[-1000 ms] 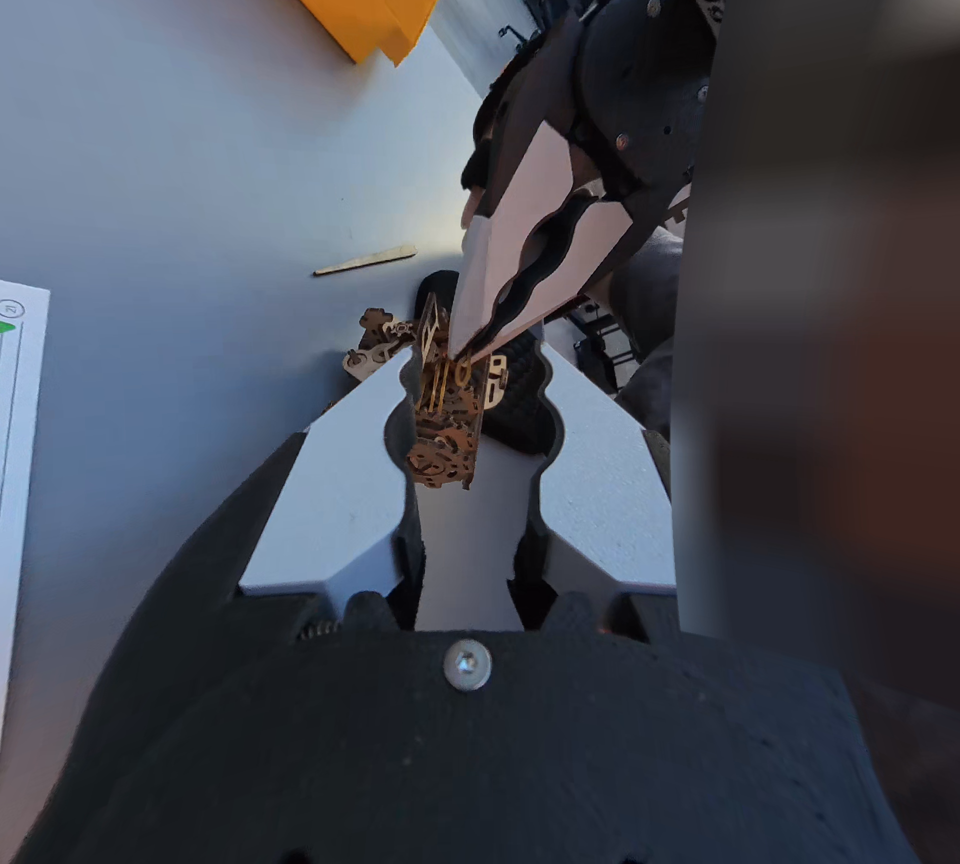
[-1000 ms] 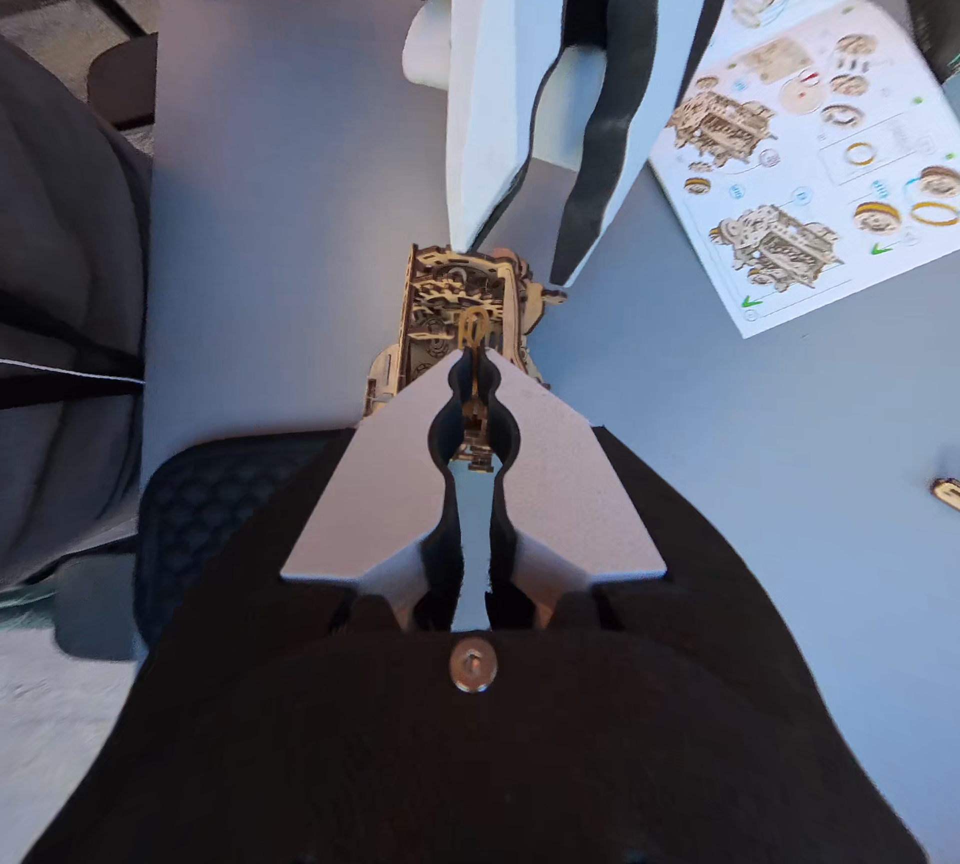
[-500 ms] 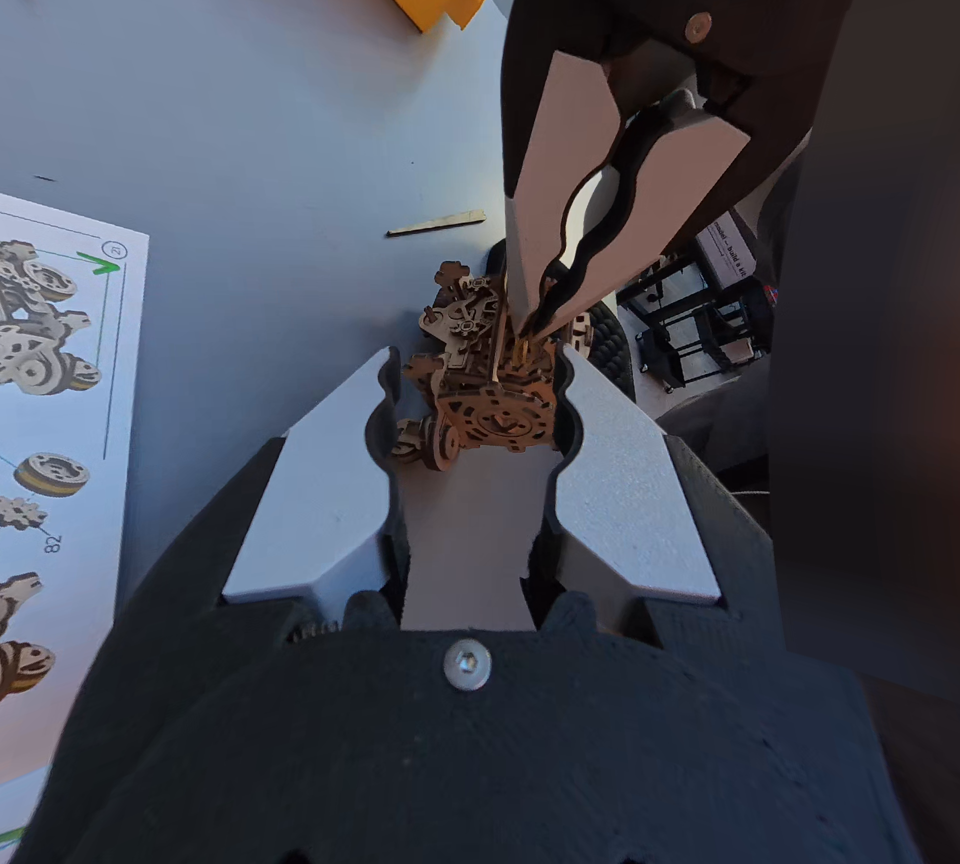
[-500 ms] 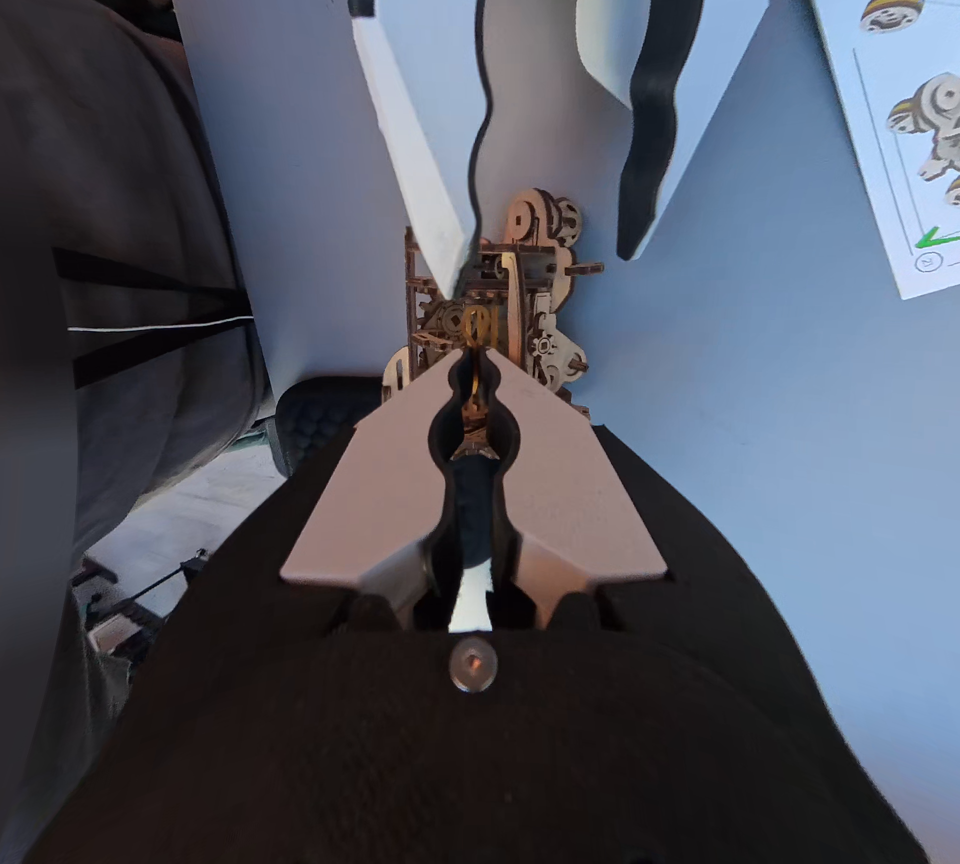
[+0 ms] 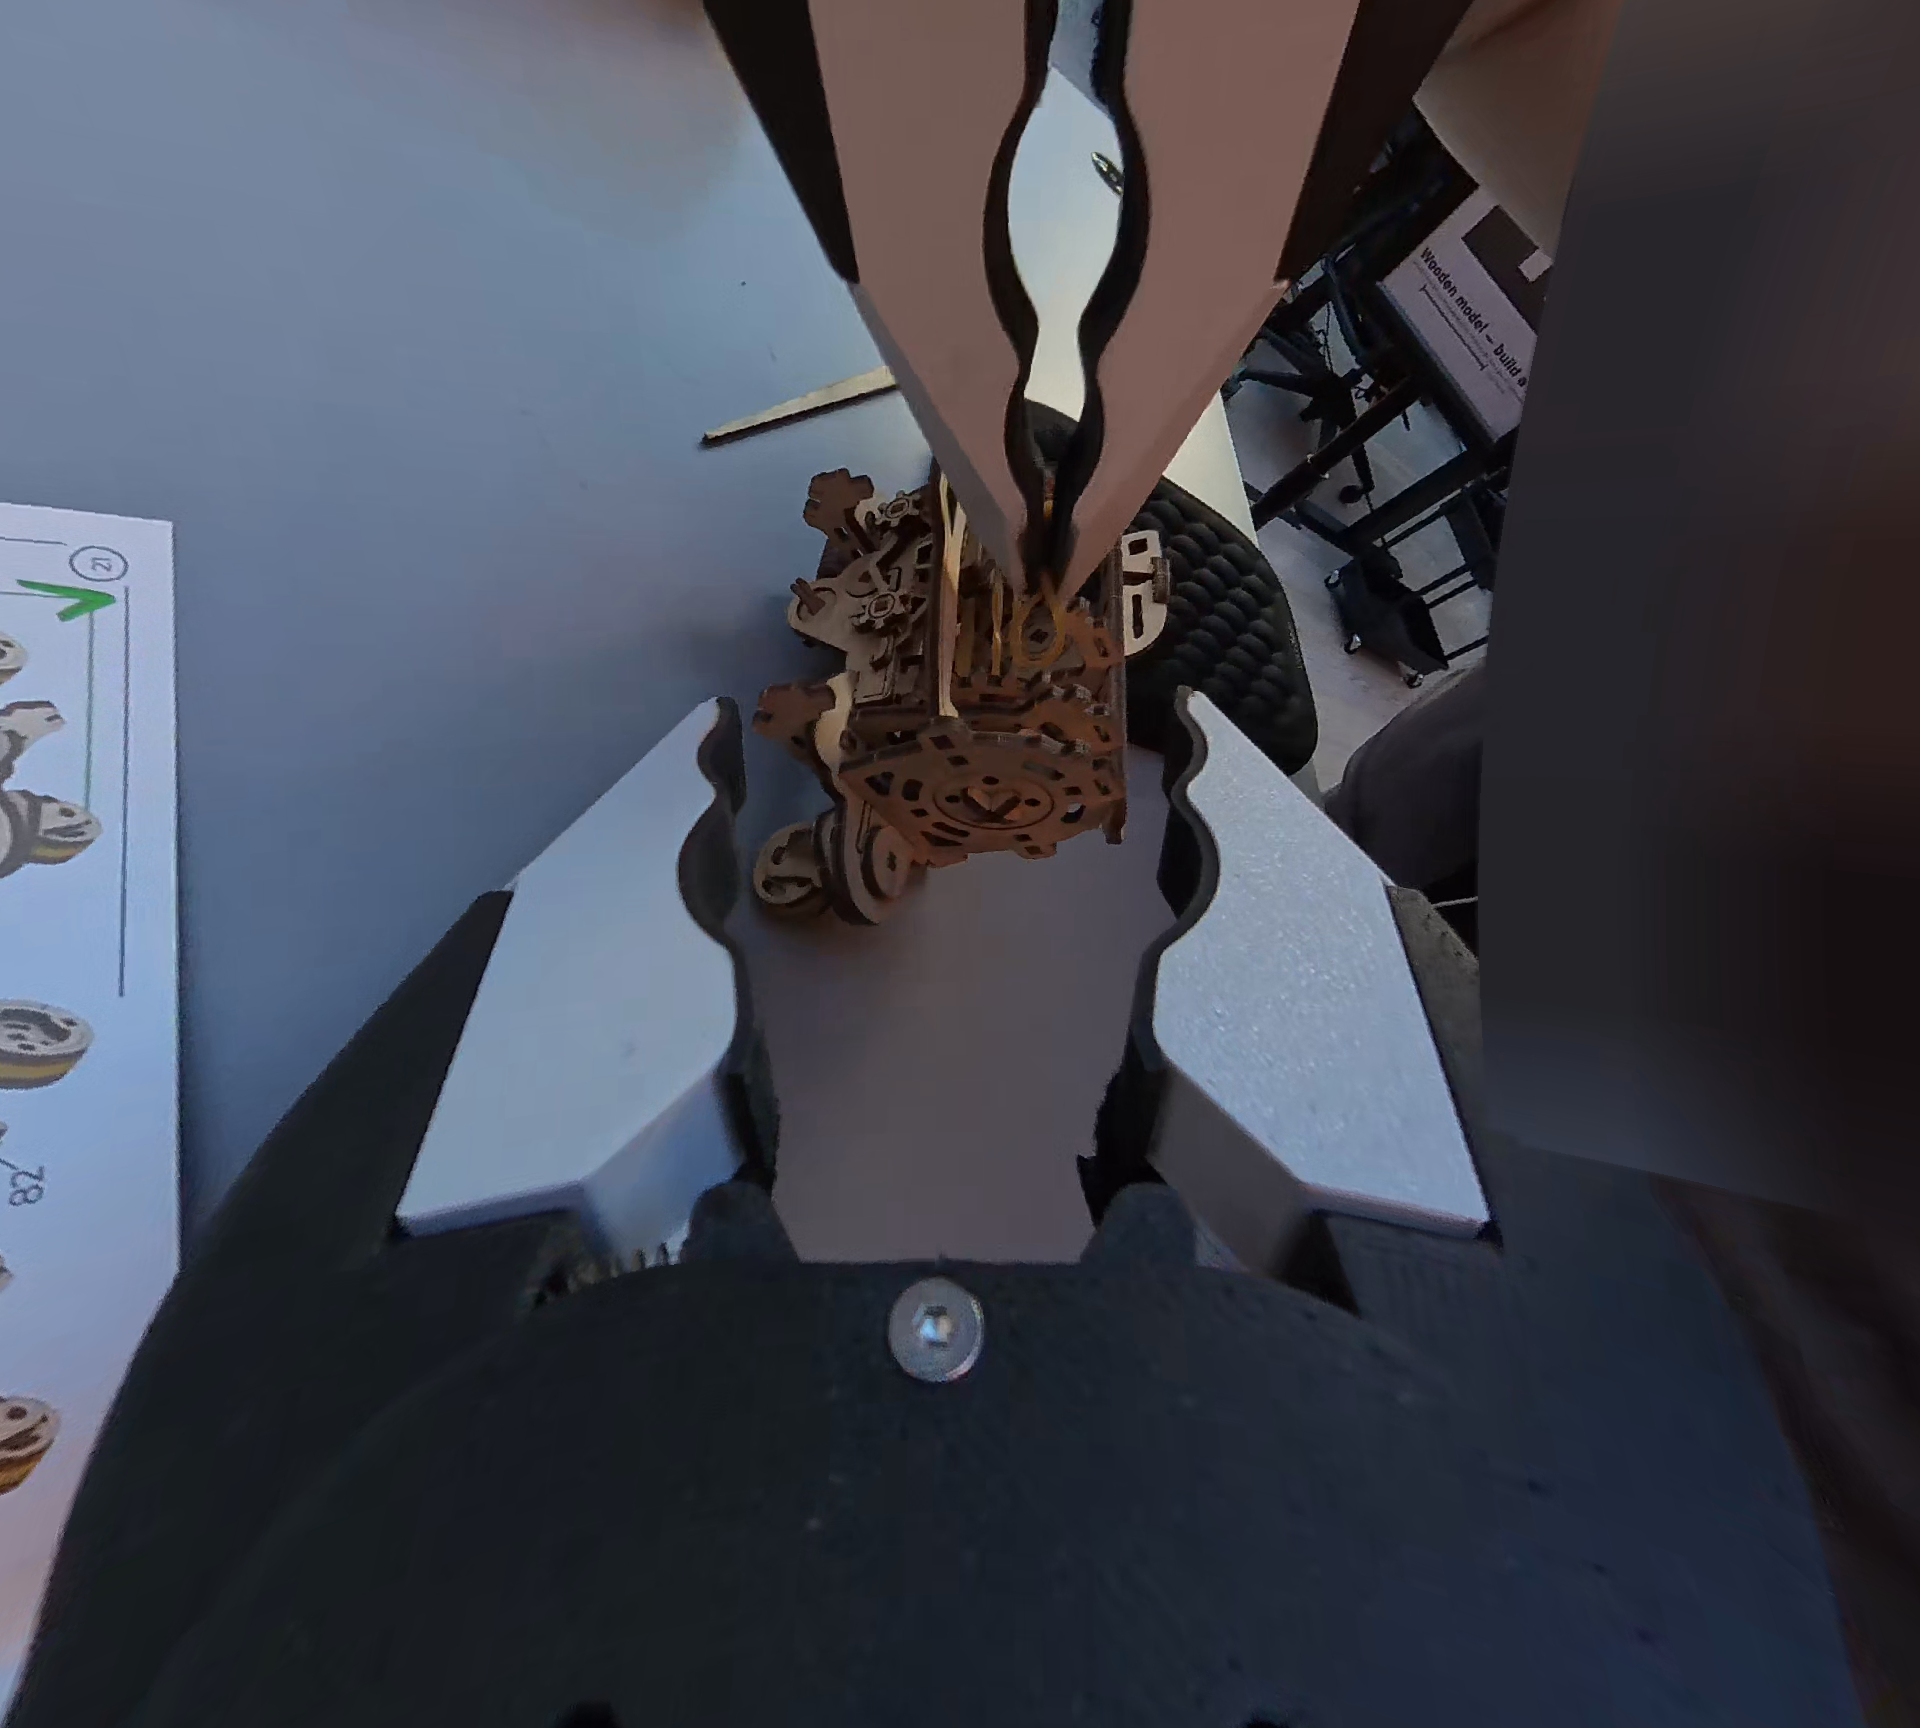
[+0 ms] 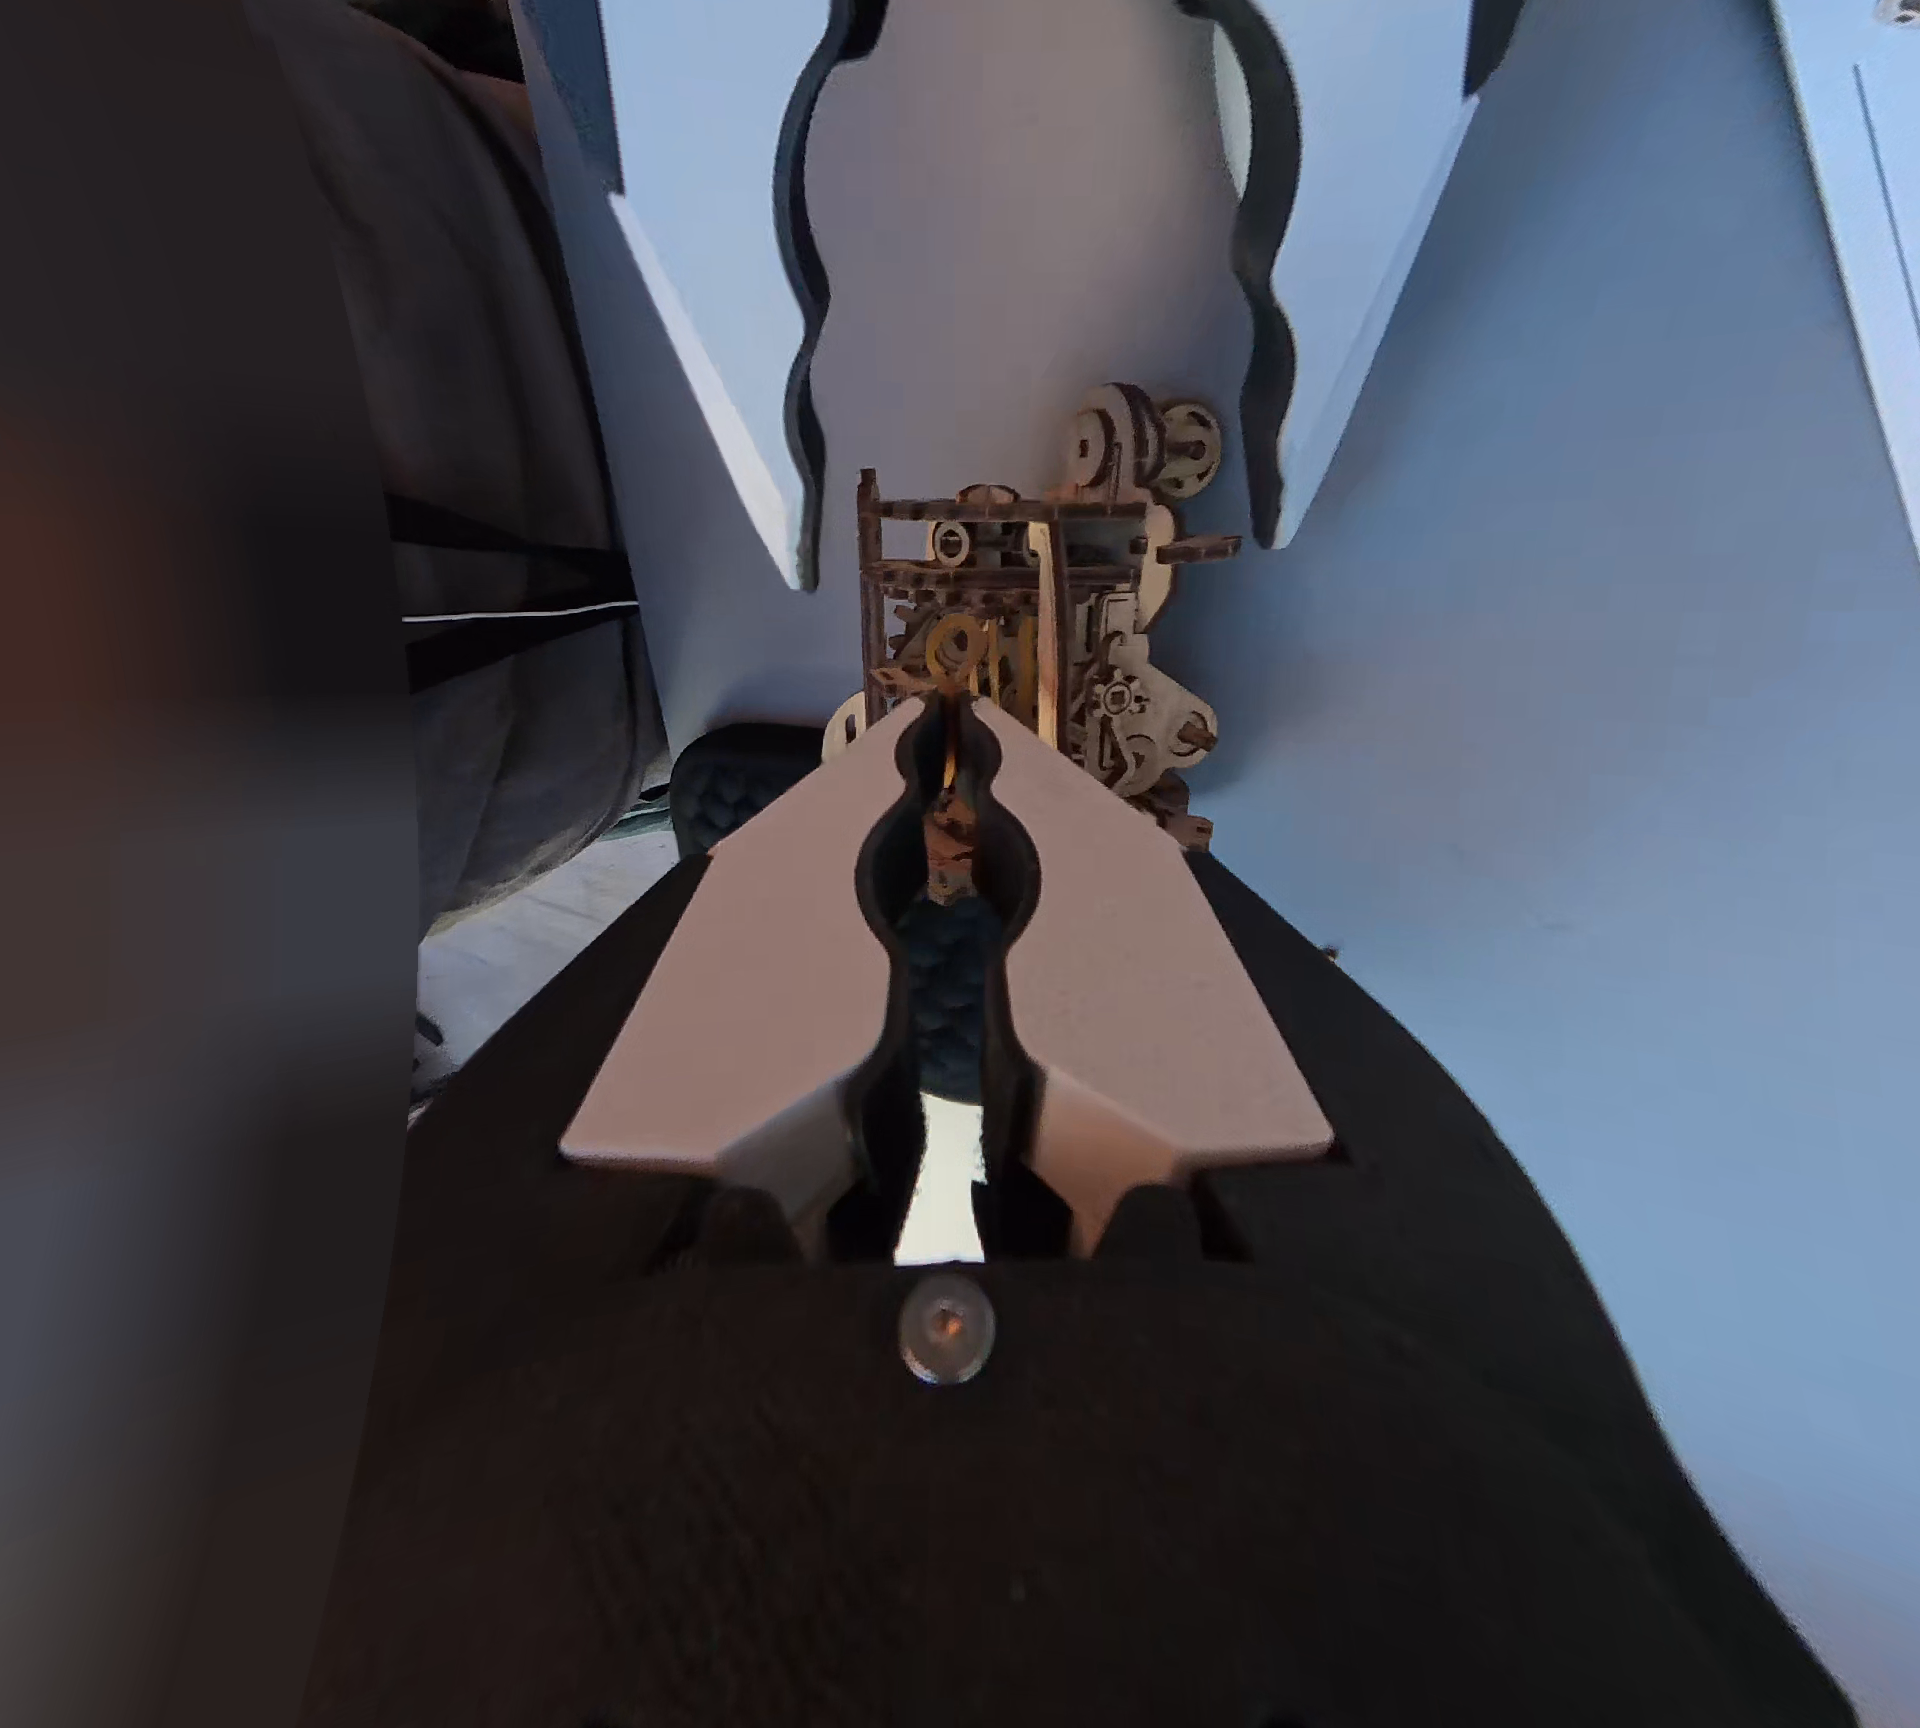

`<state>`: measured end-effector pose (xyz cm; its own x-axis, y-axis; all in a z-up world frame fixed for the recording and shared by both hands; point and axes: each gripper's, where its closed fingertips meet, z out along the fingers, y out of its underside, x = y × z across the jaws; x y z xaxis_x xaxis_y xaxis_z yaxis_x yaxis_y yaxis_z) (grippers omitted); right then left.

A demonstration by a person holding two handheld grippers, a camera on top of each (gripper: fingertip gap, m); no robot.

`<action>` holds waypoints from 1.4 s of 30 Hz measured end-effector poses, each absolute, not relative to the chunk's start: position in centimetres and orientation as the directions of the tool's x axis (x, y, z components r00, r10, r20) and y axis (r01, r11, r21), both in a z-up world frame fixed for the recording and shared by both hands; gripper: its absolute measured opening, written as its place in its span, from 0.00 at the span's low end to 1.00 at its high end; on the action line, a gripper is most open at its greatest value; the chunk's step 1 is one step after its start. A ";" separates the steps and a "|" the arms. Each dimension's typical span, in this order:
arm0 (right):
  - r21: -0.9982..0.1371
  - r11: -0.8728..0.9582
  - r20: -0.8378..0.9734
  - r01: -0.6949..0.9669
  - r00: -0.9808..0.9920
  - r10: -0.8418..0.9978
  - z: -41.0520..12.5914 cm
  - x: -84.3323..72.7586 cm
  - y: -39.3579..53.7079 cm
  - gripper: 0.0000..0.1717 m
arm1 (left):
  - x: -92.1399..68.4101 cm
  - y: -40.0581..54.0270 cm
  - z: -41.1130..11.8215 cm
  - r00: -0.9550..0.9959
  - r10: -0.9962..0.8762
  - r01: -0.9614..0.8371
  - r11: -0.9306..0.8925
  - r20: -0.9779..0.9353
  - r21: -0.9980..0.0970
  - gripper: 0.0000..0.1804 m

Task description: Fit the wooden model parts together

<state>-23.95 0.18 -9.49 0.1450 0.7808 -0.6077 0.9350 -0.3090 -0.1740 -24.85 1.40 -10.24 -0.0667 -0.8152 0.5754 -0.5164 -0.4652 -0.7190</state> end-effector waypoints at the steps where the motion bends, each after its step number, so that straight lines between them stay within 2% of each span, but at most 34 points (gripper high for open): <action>1: -0.158 -0.316 -0.623 0.935 0.154 0.767 -9.5 -24.0 0.1 0.00 | -24.8 1.3 -10.3 -0.071 -0.817 -0.520 -0.460 0.573 -0.720 0.45; 15: -0.031 -0.307 -0.661 0.951 0.211 0.720 -9.8 -24.1 0.1 0.00 | -24.5 0.6 -11.4 -0.077 -0.831 -0.553 -0.425 0.551 -0.717 0.45; 26: 0.092 -0.394 -0.703 0.914 0.340 0.624 -9.9 -23.8 -0.3 0.00 | -24.2 0.4 -11.7 -0.077 -0.842 -0.559 -0.407 0.534 -0.722 0.43; 42: 0.127 -0.389 -0.720 0.913 0.355 0.597 -10.0 -24.1 -0.3 0.00 | -24.1 0.3 -11.8 -0.087 -0.835 -0.568 -0.406 0.543 -0.716 0.44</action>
